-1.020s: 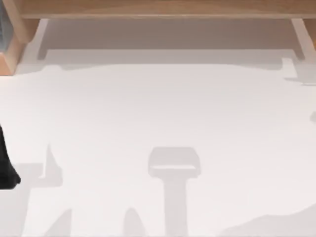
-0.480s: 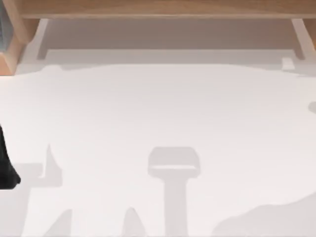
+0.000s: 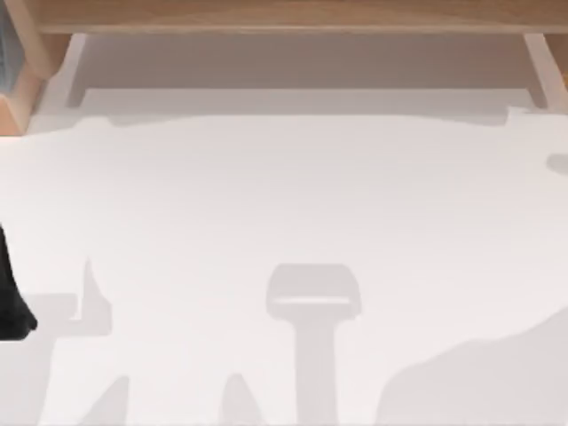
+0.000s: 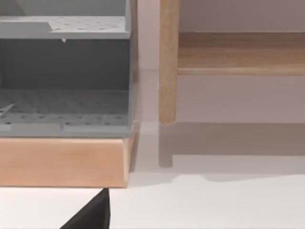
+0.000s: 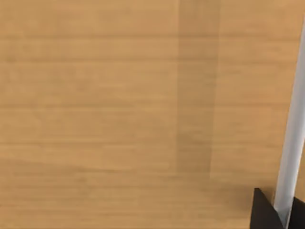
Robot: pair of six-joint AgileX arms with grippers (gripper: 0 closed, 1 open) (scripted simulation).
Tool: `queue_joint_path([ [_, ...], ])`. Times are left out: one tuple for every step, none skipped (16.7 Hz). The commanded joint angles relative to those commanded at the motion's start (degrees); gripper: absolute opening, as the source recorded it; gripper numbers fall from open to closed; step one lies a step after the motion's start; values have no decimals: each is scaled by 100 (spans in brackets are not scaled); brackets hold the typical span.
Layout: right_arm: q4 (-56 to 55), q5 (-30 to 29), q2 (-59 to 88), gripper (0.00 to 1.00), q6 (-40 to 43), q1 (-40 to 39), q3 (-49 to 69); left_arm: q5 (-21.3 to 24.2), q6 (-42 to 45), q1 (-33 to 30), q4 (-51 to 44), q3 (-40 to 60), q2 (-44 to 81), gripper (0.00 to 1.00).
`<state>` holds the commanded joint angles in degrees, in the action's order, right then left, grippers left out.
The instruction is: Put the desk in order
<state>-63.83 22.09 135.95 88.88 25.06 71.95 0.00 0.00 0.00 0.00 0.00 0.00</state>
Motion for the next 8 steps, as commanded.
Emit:
queue_joint_path([
  [0,0,0,0,0,0,0,0,0,0,0,0,0,100],
  [0,0,0,0,0,0,0,0,0,0,0,0,0,100],
  [0,0,0,8,0,0,0,0,0,0,0,0,0,100],
  [0,0,0,15,0,0,0,0,0,0,0,0,0,100],
  [0,0,0,23,0,0,0,0,0,0,0,0,0,100],
  [0,0,0,30,0,0,0,0,0,0,0,0,0,100],
  [0,0,0,38,0,0,0,0,0,0,0,0,0,100],
  [0,0,0,45,0,0,0,0,0,0,0,0,0,100],
])
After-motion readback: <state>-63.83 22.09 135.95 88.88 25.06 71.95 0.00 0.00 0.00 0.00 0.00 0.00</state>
